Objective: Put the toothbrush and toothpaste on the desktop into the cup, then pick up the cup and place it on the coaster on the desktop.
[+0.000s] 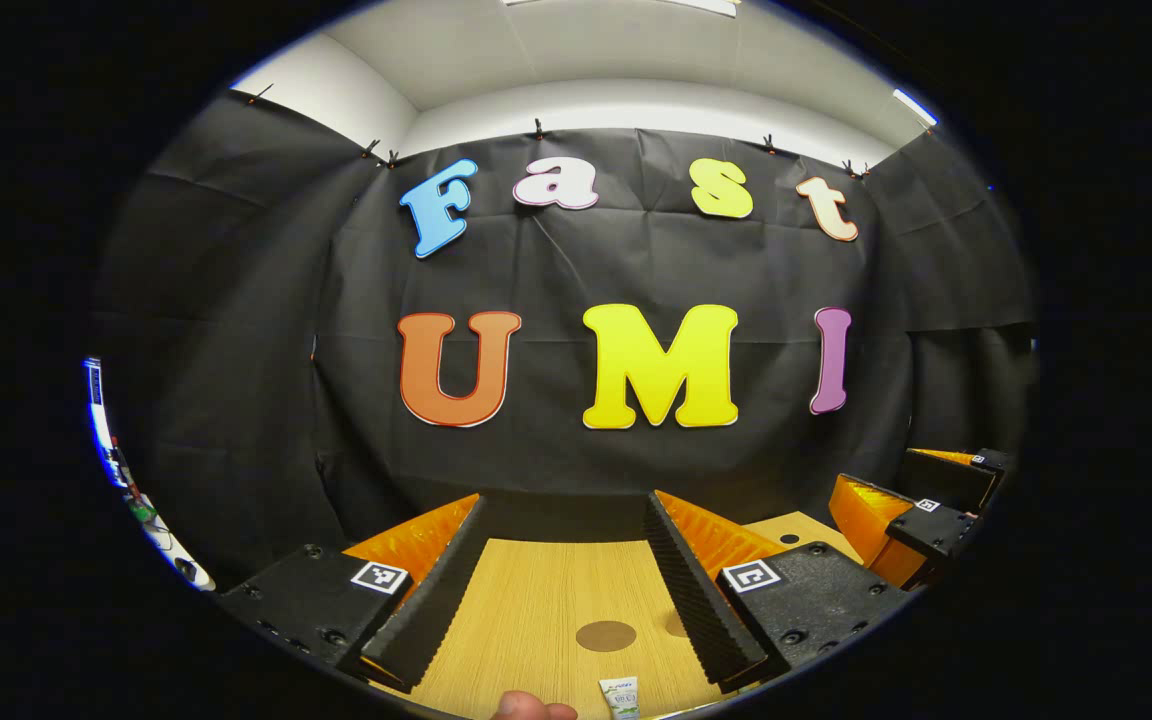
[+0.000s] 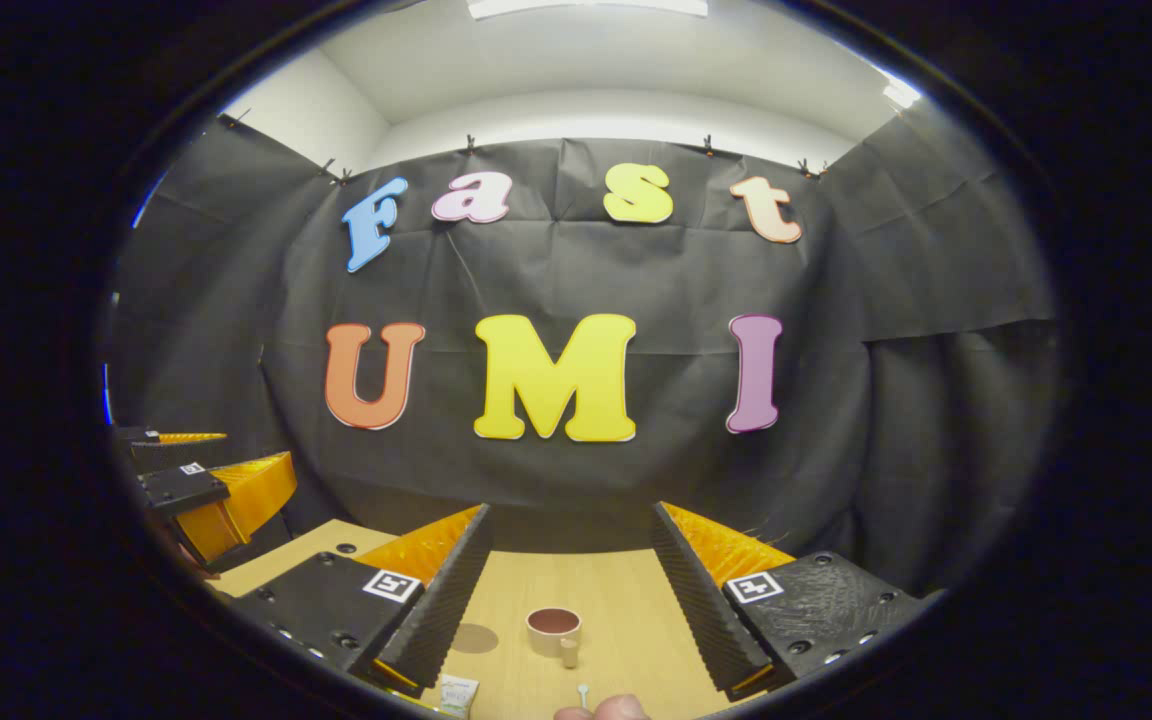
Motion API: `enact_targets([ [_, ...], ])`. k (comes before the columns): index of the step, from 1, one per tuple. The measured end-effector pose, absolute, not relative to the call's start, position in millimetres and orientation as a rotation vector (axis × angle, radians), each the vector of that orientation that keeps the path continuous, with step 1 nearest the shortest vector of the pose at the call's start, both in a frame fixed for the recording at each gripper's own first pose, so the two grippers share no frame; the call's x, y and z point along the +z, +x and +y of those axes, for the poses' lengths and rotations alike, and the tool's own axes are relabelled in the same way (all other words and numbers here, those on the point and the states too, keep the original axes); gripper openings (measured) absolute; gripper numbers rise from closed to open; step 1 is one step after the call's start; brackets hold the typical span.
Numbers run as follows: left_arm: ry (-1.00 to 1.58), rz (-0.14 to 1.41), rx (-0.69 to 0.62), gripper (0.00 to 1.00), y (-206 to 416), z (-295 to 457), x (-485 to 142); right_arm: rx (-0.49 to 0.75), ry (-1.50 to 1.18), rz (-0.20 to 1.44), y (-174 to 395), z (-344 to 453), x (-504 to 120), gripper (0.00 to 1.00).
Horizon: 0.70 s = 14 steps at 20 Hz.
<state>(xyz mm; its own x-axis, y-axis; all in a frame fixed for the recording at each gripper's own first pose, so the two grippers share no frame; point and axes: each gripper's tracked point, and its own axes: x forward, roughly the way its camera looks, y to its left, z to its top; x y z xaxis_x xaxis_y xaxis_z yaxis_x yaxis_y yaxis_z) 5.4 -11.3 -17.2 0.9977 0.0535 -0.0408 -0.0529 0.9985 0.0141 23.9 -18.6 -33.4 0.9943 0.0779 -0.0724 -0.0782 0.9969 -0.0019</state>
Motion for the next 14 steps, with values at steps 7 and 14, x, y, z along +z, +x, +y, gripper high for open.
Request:
enact_targets([
  [7,-0.013,0.179,0.063,0.98,5,-17,-72,0.111,-0.015,0.249,35,-33,-94,0.95],
  [14,0.0,0.437,0.015,0.99,-6,-33,-159,0.157,-0.042,0.488,35,-44,-175,0.95],
])
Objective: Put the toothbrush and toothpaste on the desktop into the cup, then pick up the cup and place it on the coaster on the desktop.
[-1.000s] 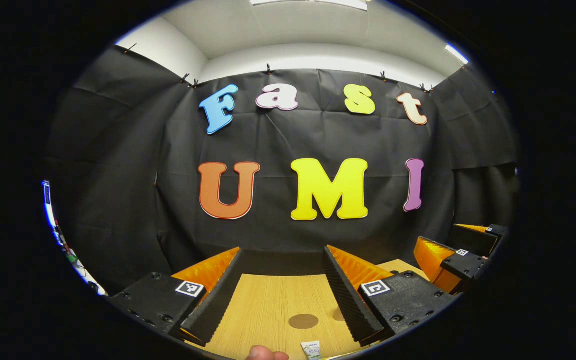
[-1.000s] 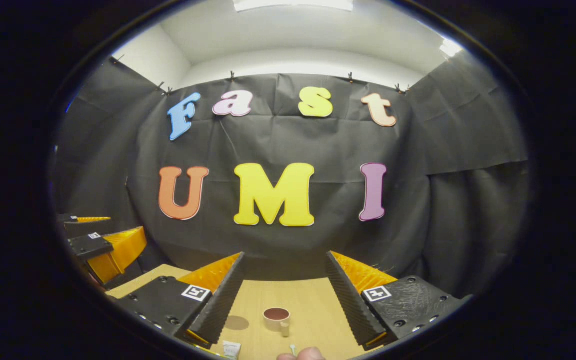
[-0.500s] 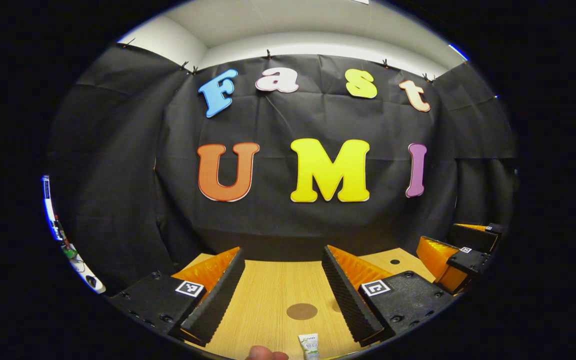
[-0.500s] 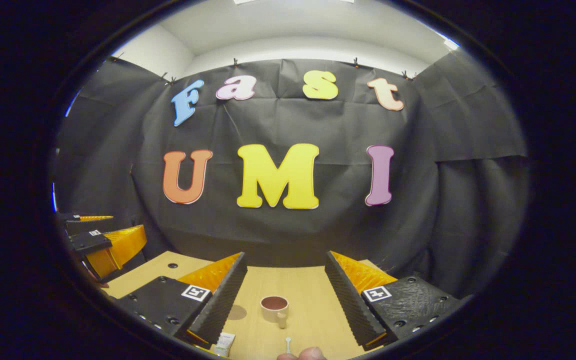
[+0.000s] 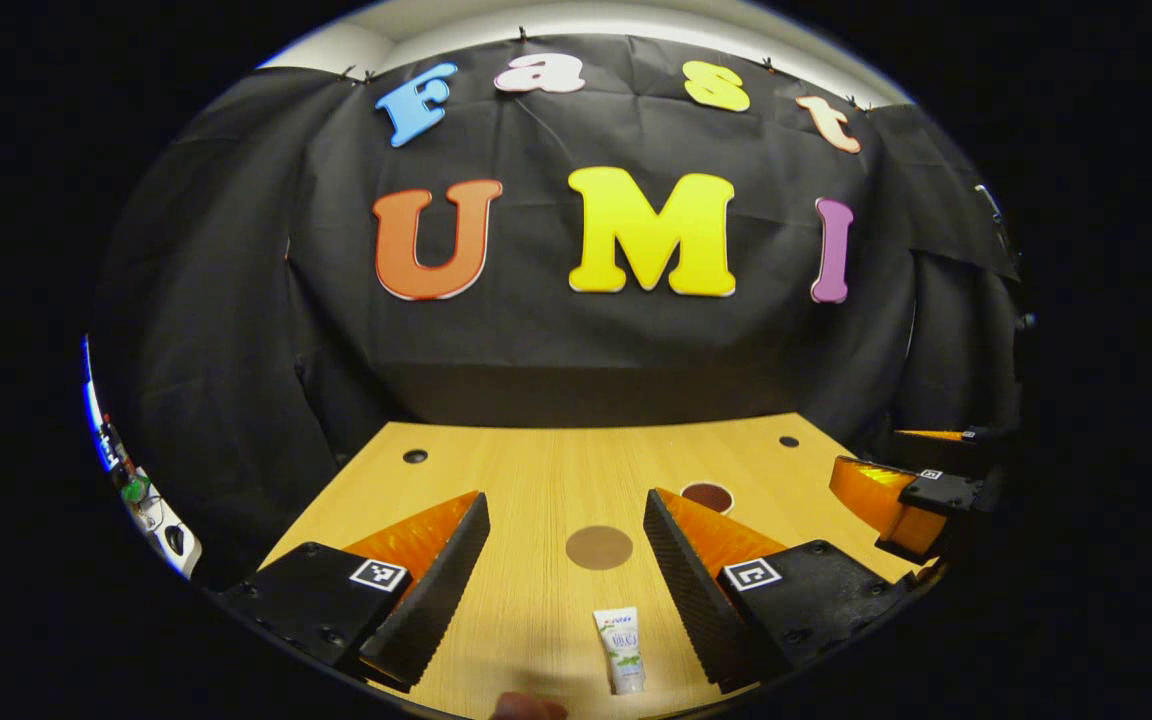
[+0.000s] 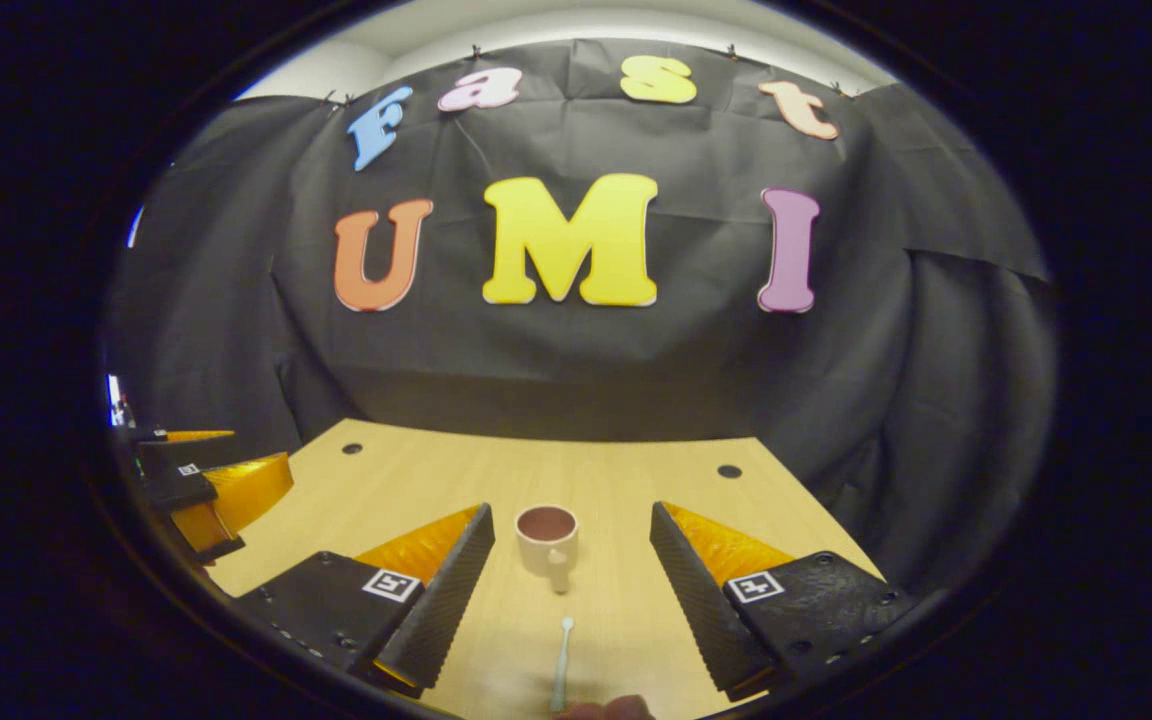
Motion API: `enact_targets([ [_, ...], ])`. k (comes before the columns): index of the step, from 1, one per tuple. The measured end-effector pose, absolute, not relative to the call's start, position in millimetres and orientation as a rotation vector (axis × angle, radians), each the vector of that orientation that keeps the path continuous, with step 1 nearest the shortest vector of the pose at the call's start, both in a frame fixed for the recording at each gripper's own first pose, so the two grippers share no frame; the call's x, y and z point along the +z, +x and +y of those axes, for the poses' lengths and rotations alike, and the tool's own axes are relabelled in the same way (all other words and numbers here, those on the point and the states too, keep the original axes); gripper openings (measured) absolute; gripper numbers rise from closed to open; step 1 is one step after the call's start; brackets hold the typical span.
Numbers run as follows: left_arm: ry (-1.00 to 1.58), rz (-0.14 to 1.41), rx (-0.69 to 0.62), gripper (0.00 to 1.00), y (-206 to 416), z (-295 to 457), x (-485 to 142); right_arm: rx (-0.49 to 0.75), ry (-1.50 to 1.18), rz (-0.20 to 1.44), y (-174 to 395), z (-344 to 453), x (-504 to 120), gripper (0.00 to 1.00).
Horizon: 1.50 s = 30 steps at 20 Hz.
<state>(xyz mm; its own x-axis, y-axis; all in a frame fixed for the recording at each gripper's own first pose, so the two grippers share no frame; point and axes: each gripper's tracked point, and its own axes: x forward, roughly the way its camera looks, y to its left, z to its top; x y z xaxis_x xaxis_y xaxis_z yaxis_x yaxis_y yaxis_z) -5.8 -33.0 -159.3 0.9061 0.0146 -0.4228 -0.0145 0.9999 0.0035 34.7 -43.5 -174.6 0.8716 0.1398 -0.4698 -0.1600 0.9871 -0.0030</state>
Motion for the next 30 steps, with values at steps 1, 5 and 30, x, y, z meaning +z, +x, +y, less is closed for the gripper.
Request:
enact_targets([
  [1,-0.009,0.473,0.01,0.99,-8,-36,-169,0.153,-0.037,0.526,34,-46,-188,0.95],
  [5,-0.016,0.59,-0.003,0.99,-20,-46,-208,0.161,-0.052,0.632,35,-50,-219,0.95],
  [30,-0.106,1.052,-0.015,0.99,-79,-76,-344,0.175,-0.113,1.166,5,-49,-405,0.95],
])
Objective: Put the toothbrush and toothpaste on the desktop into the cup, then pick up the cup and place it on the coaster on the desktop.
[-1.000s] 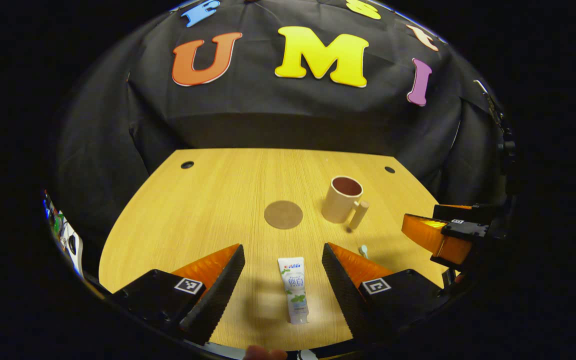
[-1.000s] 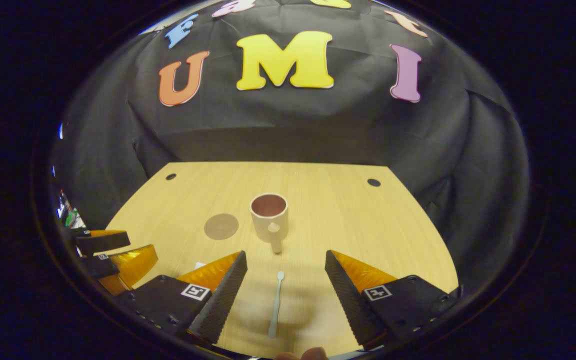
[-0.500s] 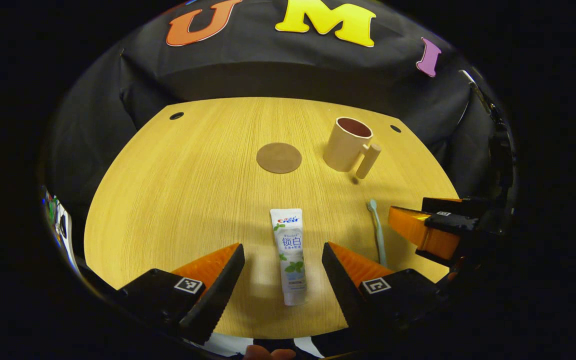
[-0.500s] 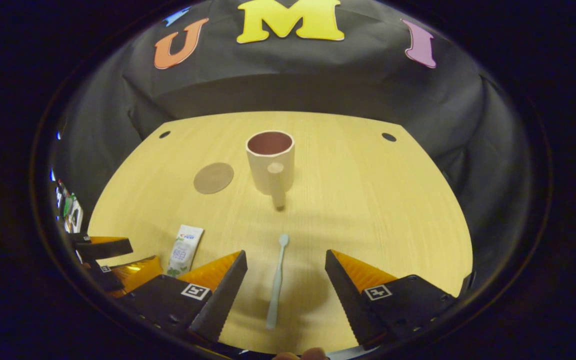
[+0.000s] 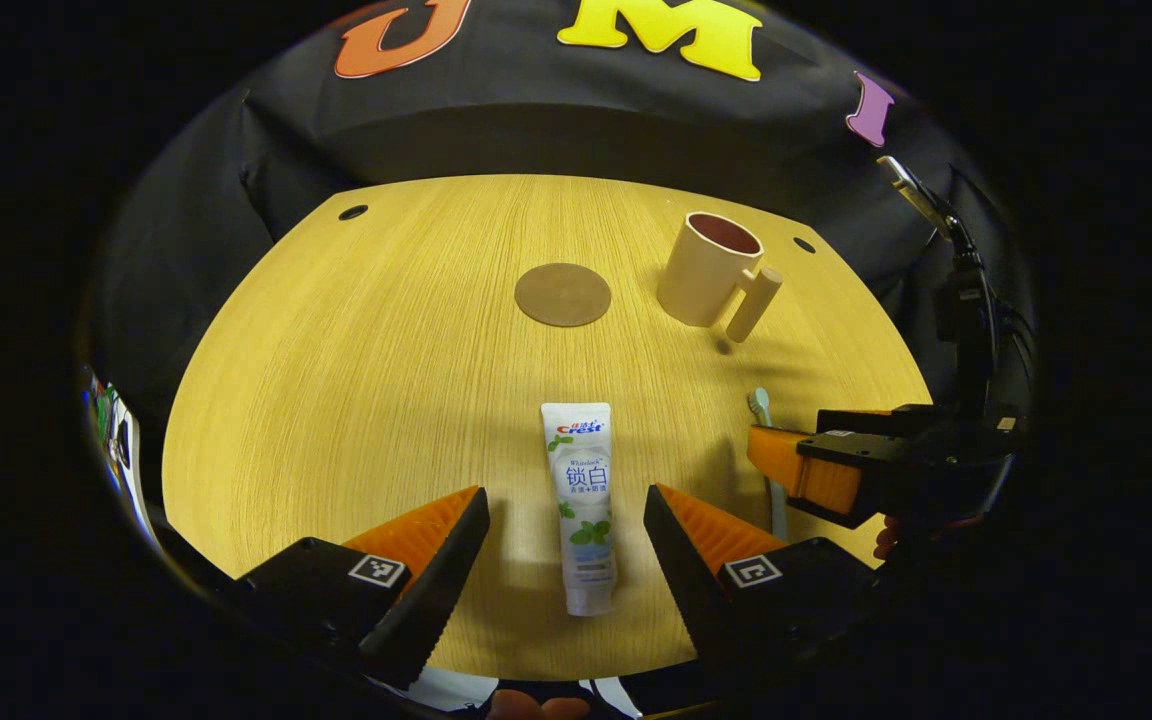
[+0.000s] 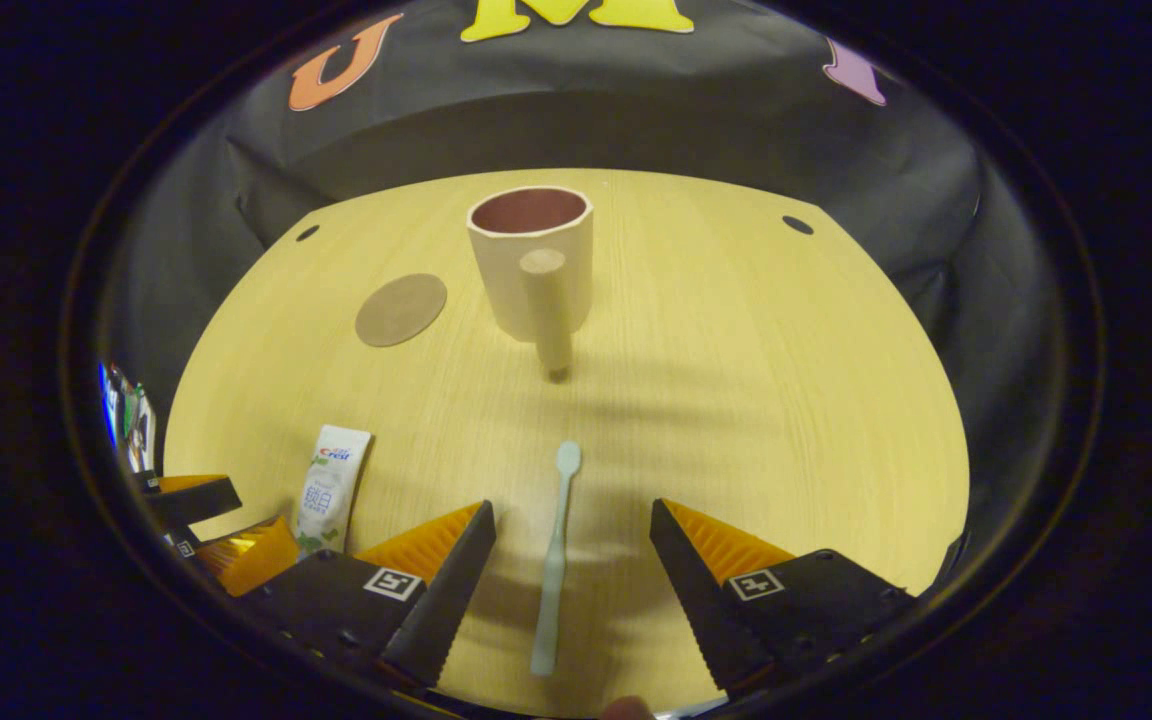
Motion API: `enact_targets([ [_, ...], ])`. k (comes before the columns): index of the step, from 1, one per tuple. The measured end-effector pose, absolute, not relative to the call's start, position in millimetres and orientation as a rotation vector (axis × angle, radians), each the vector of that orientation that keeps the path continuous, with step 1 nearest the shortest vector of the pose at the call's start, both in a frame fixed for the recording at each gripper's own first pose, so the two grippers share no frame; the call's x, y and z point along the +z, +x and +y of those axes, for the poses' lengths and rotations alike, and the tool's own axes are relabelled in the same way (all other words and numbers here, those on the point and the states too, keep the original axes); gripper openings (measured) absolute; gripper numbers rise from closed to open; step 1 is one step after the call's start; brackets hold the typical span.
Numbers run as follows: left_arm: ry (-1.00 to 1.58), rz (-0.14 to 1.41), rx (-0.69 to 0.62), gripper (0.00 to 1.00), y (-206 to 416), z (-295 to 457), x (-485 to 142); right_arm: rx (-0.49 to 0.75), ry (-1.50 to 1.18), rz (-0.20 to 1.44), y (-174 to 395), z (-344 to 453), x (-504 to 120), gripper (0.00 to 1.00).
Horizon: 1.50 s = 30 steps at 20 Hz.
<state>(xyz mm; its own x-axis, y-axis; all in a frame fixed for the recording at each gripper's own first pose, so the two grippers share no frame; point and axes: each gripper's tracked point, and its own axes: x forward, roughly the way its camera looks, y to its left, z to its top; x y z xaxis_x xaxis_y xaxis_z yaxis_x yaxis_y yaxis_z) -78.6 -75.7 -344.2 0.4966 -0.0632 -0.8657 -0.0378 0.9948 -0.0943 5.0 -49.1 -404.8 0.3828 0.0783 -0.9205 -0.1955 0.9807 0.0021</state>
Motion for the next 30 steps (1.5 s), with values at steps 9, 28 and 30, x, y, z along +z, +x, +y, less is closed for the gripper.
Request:
enact_targets([
  [9,-0.099,1.045,-0.029,0.99,-73,-75,-342,0.207,-0.085,1.227,8,-40,-415,0.39],
  [28,-0.096,1.039,-0.026,0.99,-76,-83,-362,0.208,0.059,1.088,27,-46,-350,0.01],
  [30,-0.09,1.041,-0.02,0.99,-76,-82,-368,0.216,0.059,1.069,29,-46,-342,0.0],
])
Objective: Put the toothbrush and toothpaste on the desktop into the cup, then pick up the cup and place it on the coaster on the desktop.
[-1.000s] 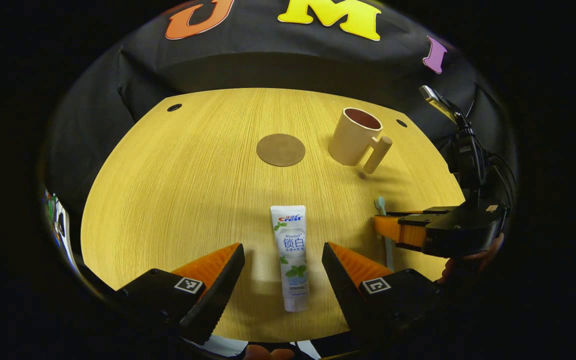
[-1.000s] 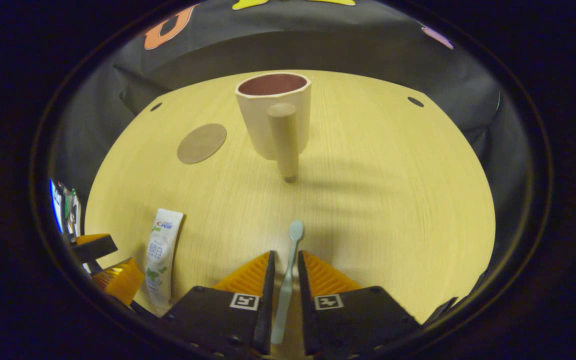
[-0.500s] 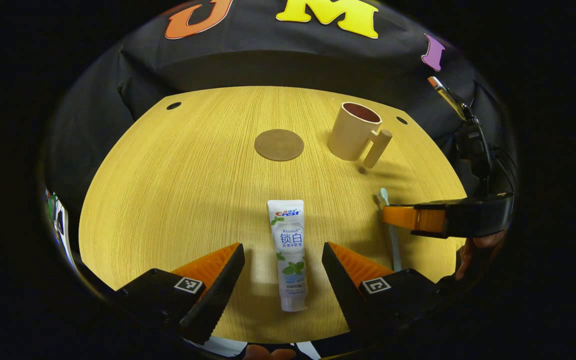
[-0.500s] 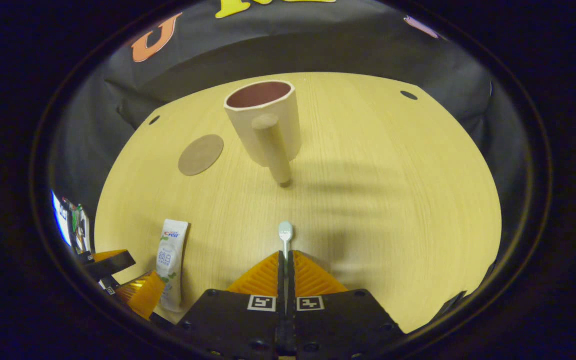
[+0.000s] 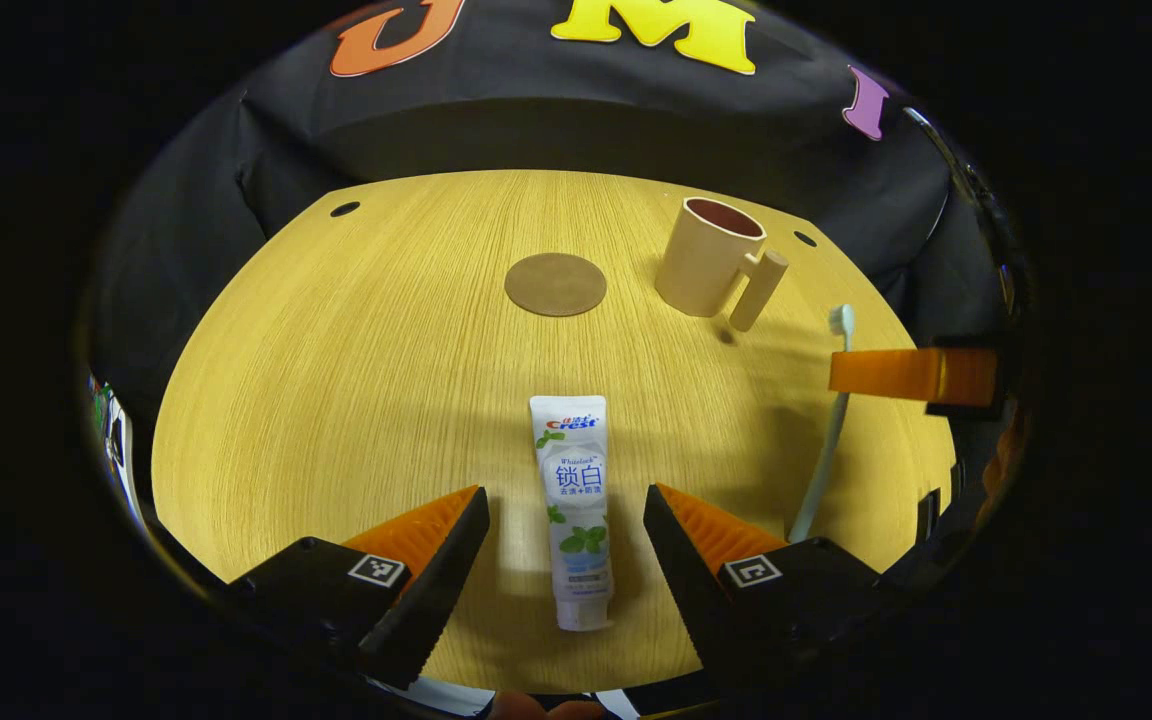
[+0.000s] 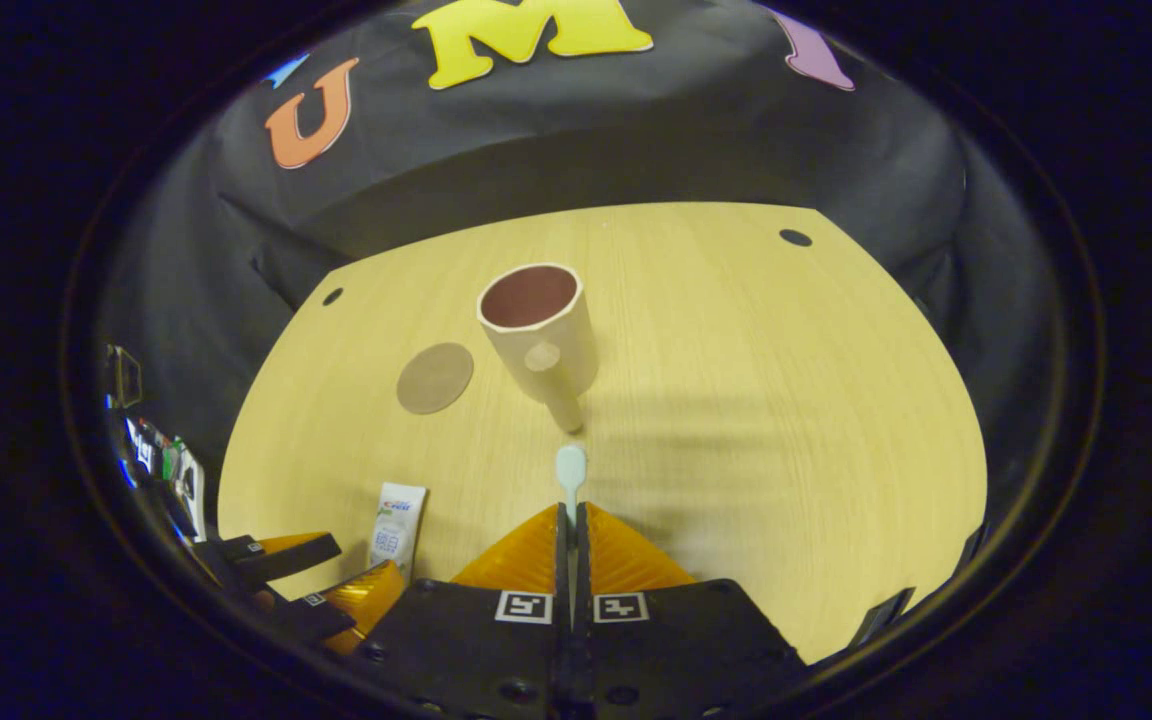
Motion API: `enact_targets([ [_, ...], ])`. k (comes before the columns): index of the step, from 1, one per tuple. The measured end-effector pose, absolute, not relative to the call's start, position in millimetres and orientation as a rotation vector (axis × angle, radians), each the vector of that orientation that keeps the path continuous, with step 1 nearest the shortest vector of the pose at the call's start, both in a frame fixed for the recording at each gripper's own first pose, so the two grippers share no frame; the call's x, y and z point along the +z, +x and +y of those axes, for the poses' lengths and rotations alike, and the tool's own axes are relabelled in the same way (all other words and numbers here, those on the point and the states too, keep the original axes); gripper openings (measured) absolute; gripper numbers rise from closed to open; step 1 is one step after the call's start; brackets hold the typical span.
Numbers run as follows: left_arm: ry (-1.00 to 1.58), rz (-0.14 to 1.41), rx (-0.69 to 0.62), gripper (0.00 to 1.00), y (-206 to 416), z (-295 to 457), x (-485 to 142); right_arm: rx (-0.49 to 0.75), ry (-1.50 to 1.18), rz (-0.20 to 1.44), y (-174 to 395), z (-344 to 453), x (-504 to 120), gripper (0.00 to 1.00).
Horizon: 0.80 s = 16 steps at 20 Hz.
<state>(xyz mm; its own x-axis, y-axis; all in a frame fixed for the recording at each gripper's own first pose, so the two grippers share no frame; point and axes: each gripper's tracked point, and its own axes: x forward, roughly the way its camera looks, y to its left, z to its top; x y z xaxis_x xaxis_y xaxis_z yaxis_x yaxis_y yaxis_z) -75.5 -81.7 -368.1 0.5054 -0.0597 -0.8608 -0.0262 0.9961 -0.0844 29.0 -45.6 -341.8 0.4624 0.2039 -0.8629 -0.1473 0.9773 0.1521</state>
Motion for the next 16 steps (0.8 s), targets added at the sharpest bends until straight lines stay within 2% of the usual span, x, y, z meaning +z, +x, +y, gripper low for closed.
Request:
enact_targets([
  [6,-0.088,1.053,-0.007,0.99,-72,-81,-384,0.248,0.036,1.0,33,-42,-309,0.0],
  [10,-0.092,1.061,-0.016,0.86,-69,-84,-391,0.265,0.022,0.95,36,-38,-288,0.0],
  [13,-0.088,1.048,-0.02,0.82,-65,-86,-395,0.273,0.008,0.918,42,-38,-274,0.0],
  [14,-0.081,1.044,-0.021,0.88,-64,-85,-395,0.274,-0.002,0.915,43,-38,-273,0.0],
  [15,-0.073,1.036,-0.019,0.81,-63,-85,-395,0.276,-0.013,0.908,44,-39,-271,0.0],
  [16,-0.058,1.034,-0.017,0.8,-62,-83,-397,0.276,-0.011,0.902,45,-38,-268,0.03],
])
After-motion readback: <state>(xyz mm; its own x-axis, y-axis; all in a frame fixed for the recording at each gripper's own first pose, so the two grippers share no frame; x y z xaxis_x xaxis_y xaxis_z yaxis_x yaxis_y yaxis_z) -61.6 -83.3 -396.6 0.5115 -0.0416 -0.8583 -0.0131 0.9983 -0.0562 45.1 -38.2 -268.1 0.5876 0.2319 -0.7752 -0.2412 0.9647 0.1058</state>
